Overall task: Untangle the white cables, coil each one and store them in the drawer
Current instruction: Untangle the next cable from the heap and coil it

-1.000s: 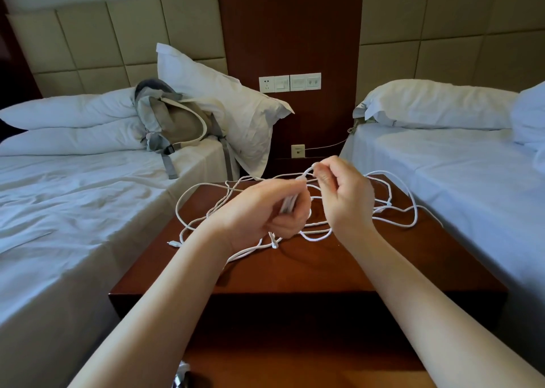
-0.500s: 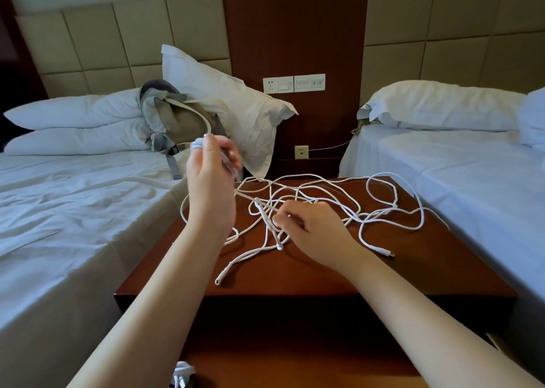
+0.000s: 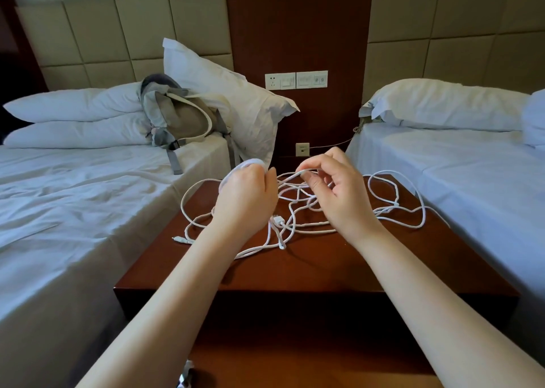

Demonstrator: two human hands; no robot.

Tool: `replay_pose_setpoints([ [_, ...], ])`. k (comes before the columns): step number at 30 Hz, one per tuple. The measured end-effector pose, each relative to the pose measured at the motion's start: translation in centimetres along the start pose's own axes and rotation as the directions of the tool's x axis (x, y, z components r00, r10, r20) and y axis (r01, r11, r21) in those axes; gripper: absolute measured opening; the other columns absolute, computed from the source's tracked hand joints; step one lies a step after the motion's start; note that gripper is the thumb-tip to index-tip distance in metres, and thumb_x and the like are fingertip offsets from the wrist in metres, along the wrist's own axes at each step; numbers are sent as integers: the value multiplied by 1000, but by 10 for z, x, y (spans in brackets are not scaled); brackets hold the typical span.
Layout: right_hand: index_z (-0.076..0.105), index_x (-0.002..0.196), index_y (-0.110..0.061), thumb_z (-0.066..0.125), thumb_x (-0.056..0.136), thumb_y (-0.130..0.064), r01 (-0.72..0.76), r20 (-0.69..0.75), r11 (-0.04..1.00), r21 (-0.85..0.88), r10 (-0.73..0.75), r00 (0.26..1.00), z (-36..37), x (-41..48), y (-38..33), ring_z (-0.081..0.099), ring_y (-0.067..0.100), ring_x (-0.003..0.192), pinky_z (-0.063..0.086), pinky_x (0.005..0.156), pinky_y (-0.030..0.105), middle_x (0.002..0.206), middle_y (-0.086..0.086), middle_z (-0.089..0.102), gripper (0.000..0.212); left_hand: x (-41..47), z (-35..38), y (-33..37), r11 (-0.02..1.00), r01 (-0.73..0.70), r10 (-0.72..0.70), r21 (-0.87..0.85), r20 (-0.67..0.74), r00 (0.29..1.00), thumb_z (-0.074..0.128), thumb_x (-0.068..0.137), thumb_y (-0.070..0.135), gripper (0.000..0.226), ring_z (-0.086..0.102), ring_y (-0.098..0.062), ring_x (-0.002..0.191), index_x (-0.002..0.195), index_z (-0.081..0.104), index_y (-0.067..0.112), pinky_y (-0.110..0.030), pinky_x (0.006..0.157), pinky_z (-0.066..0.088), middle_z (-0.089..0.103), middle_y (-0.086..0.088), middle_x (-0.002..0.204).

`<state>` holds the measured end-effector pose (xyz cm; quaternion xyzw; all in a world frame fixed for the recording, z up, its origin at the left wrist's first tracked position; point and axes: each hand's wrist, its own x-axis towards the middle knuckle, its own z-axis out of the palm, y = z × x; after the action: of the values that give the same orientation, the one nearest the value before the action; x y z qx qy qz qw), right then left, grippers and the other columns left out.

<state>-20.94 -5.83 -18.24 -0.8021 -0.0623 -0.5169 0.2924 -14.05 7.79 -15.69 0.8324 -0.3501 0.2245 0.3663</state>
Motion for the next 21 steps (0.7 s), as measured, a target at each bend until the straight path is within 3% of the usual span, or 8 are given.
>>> replay_pose_setpoints([
  [3, 70, 96, -10, 58, 91, -24, 44, -46, 999, -15, -44, 998, -3, 3, -2, 49, 2, 75, 40, 65, 8, 82, -10, 49, 19, 2, -6, 7, 930, 232, -148, -286, 286, 947, 34, 100, 36, 53, 40, -8, 38, 57, 48, 7, -22, 46, 33, 44, 4, 42],
  [5, 69, 96, -10, 59, 91, -21, 41, -38, 998, 40, -40, 998, -6, 2, -4, 55, 4, 77, 43, 66, 11, 83, -8, 58, 16, 3, -11, 10, 836, 378, -132, -399, 523, 842, 29, 97, 50, 60, 29, -9, 32, 52, 40, 11, -18, 39, 25, 32, 6, 36],
  [9, 70, 96, -10, 60, 91, -19, -4, 2, 990, 138, 4, 1000, -11, 1, -7, 60, 1, 71, 42, 63, 8, 76, -17, 65, 15, 0, -14, 5, 622, 571, 169, -535, 805, 569, 34, 86, 63, 61, 16, -7, 37, 45, 35, 19, -17, 36, 13, 21, 7, 39],
  [12, 71, 104, -7, 58, 92, -19, 2, 32, 990, 139, -6, 999, -11, 0, -4, 60, -5, 68, 41, 61, 6, 70, -27, 61, 21, 0, -16, 1, 402, 668, 390, -626, 777, 494, 43, 86, 43, 44, 17, -5, 37, 48, 39, 19, -17, 36, 17, 24, 10, 39],
  [14, 70, 110, -13, 54, 94, -22, -24, 103, 991, 131, 11, 995, -8, -2, -1, 64, 3, 69, 46, 61, 14, 78, -21, 67, 24, 2, -17, -1, 243, 683, 552, -688, 677, 486, 51, 86, 34, 37, 18, -6, 38, 53, 46, 19, -17, 38, 22, 24, 9, 41],
  [16, 68, 115, -16, 51, 94, -19, -78, 177, 994, 77, 63, 982, 0, -5, 1, 53, 7, 50, 38, 49, 16, 62, -22, 61, 26, 6, -17, -1, 107, 666, 634, -738, 567, 526, 51, 87, 33, 33, 21, -7, 40, 57, 51, 19, -18, 40, 23, 24, 8, 45],
  [18, 65, 119, -20, 50, 95, -13, -109, 236, 994, 10, 104, 966, 7, -8, 2, 47, 7, 49, 35, 50, 16, 58, -22, 54, 29, 8, -17, 0, 2, 610, 560, -793, 506, 656, 46, 87, 33, 34, 23, -7, 40, 56, 50, 19, -19, 42, 24, 25, 8, 45],
  [21, 62, 121, -20, 46, 98, -12, -190, 397, 982, -13, 179, 900, 10, -12, 1, 44, 4, 48, 35, 52, 17, 54, -25, 50, 29, 10, -22, -2, -168, 443, 281, -881, 388, 878, 39, 83, 31, 34, 30, -5, 39, 53, 49, 18, -19, 43, 29, 33, 8, 44],
])
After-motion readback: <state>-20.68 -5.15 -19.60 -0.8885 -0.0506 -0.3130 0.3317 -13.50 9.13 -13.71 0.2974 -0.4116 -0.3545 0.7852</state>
